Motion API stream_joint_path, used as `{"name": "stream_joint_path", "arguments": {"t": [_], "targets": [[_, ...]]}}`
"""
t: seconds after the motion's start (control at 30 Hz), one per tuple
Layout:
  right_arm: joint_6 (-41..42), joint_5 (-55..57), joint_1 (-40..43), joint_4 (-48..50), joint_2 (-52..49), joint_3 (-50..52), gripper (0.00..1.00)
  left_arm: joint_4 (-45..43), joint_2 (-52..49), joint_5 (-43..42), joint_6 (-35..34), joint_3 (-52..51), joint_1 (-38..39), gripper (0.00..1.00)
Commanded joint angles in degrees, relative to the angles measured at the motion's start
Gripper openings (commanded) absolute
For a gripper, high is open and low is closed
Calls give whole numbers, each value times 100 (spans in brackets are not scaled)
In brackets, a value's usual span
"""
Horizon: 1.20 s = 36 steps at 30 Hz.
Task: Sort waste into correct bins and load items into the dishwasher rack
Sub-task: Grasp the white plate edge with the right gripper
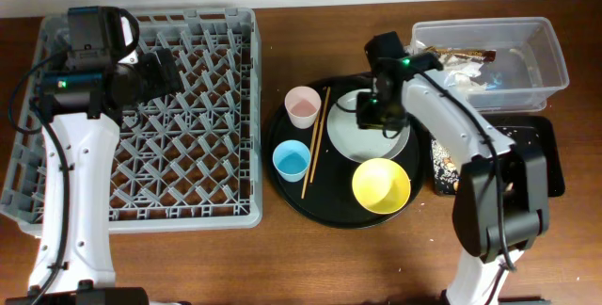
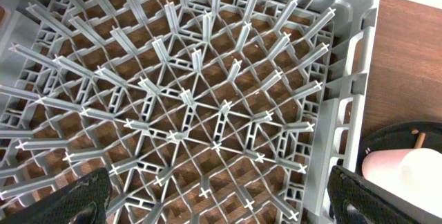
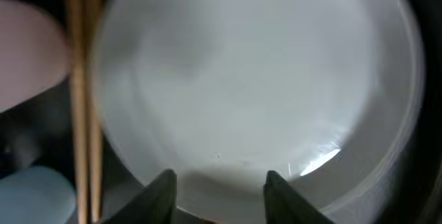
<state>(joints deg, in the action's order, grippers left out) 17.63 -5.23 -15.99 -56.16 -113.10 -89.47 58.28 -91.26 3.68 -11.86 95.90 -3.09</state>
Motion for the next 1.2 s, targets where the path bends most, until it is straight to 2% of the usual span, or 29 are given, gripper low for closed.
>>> {"name": "stream_joint_path", "arguments": {"t": [0.0, 0.1, 0.27, 0.5, 0.73, 0.77, 0.8, 0.83, 1.03, 1.17], "targets": [[-782, -118, -417, 153, -57, -33, 48, -4, 13, 46, -74, 68, -17, 100], [-1248, 326, -758, 162, -223, -33, 49, -4, 13, 46, -74, 68, -17, 99], [-1447, 334, -811, 138, -472, -33, 49, -4, 13, 44, -74, 68, -17, 100], [-2264, 201, -848, 44, -730, 46, 47, 15, 13, 46, -72, 68, -22, 100], [-2470, 234, -890, 293, -730, 507, 29, 13, 13, 46, -72, 68, -17, 99], [-2470, 251, -890, 297, -730, 511, 22, 15, 13, 46, -72, 68, -17, 100], [-2470, 251, -890, 306, -730, 509, 10, 13, 13, 46, -72, 68, -17, 100], [-2470, 251, -890, 306, -730, 511, 5, 15, 13, 46, -72, 68, -17, 100], [-2468, 199, -870, -61, -634, -98, 4, 13, 13, 46, -72, 68, -17, 99], [-2465, 94, -868, -1193, -522, -1453, 4, 15, 13, 46, -72, 68, -17, 100]]}}
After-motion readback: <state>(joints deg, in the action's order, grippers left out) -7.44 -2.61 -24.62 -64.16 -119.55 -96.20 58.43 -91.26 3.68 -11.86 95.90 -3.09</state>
